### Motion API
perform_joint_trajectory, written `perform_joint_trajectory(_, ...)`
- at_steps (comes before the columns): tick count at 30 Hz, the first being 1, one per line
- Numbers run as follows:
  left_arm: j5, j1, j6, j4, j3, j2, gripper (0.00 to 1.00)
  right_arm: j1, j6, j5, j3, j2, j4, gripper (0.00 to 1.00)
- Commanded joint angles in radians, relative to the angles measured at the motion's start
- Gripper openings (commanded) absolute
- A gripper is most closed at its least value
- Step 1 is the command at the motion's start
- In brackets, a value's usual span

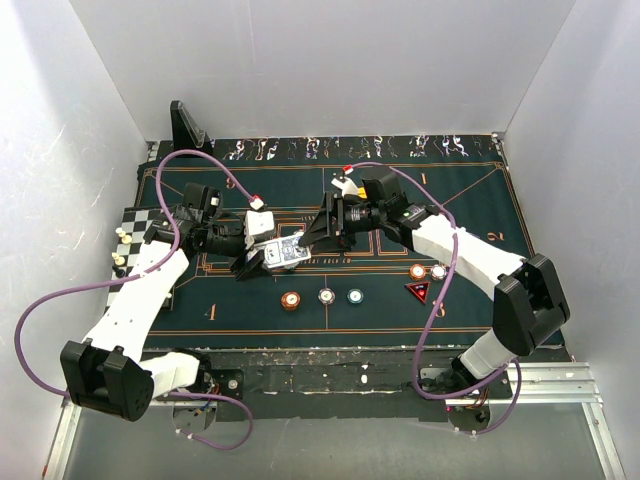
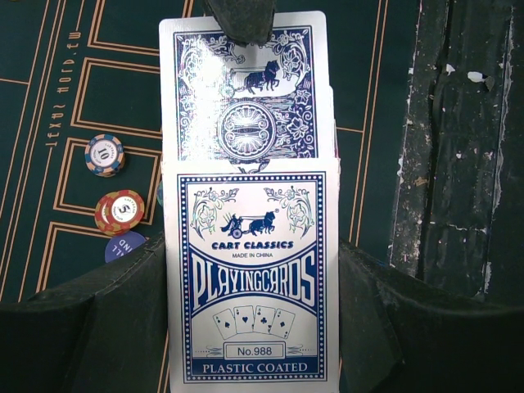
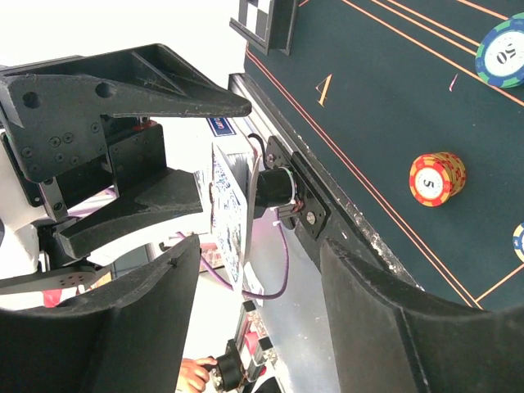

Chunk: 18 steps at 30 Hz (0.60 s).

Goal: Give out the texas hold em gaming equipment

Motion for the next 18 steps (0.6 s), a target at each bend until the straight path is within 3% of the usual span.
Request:
perform_joint_trajectory(1,0.028,0.005,0.017,0.000,0.039,-0.004,0.03,0.029,0.004,0.004,0.055,0.006,0.018,0.69)
perform_joint_trajectory(6,0.028,0.006,0.014,-0.003,0.054,0.005,0.03,0.063,-0.008,0.007,0.121,0.080,-0.017,0.67)
perform_joint_trajectory(12,0.024,0.006,0.018,-0.001,0.053,0.005,0.03,0.063,-0.010,0.009,0.092,0.060,-0.003,0.40)
perform_joint_trajectory(18,0.027,0.006,0.012,-0.003,0.059,0.011,0.03,0.041,-0.017,0.010,0.045,0.018,-0.003,0.32)
